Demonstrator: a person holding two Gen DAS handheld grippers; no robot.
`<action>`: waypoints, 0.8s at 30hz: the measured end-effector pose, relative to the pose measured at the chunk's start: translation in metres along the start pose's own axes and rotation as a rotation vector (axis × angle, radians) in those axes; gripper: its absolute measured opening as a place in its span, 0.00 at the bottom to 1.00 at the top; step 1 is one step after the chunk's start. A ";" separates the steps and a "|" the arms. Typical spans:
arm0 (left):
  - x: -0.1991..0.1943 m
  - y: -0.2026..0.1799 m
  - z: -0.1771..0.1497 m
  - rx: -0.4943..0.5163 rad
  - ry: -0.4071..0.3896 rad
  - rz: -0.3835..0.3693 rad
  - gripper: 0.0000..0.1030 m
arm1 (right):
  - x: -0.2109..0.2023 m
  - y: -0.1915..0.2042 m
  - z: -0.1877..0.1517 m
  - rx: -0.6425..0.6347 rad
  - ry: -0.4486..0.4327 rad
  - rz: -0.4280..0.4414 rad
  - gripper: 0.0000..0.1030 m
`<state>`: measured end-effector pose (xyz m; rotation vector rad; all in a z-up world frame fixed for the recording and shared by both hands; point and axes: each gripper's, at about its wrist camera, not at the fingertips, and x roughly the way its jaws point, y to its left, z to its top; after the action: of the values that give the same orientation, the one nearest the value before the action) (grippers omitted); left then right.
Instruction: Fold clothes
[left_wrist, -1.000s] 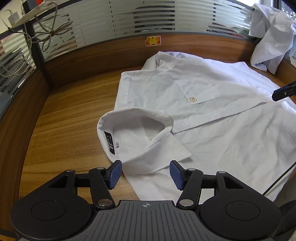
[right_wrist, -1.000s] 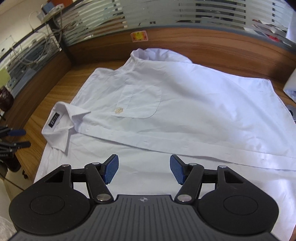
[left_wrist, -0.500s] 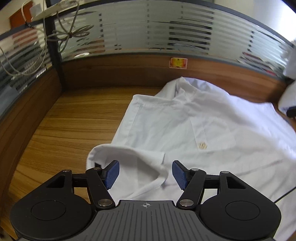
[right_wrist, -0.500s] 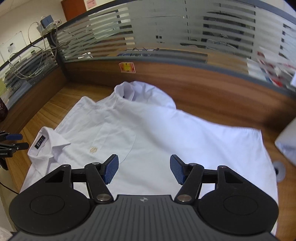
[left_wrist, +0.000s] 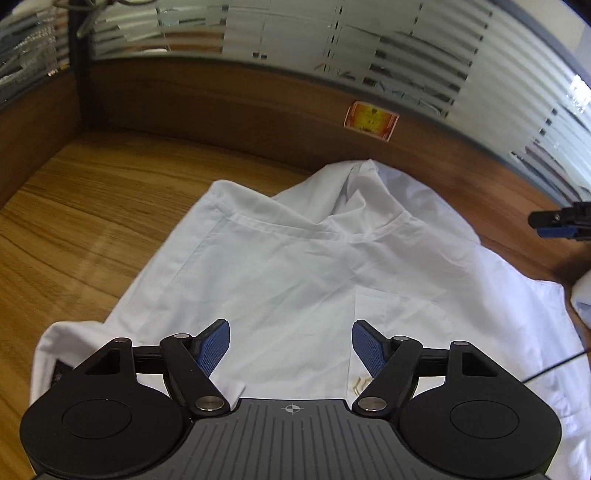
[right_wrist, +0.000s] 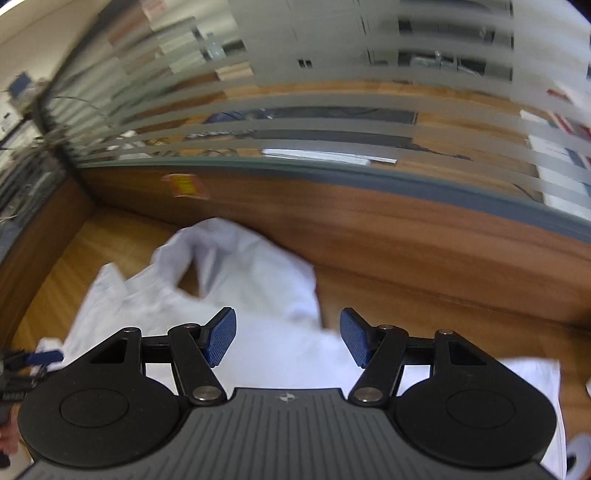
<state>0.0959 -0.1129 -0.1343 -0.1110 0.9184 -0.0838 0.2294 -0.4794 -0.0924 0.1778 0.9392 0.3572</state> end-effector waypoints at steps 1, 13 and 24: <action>0.008 -0.001 0.003 -0.001 0.009 0.001 0.73 | 0.014 -0.005 0.005 0.004 0.011 -0.001 0.67; 0.068 0.006 0.017 -0.047 0.110 -0.002 0.73 | 0.101 -0.006 0.011 0.013 0.103 0.054 0.59; 0.072 0.010 0.009 -0.043 0.124 0.002 0.74 | 0.045 0.045 0.043 -0.203 -0.090 0.021 0.07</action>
<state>0.1469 -0.1111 -0.1873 -0.1457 1.0440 -0.0695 0.2788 -0.4207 -0.0881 0.0179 0.8076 0.4577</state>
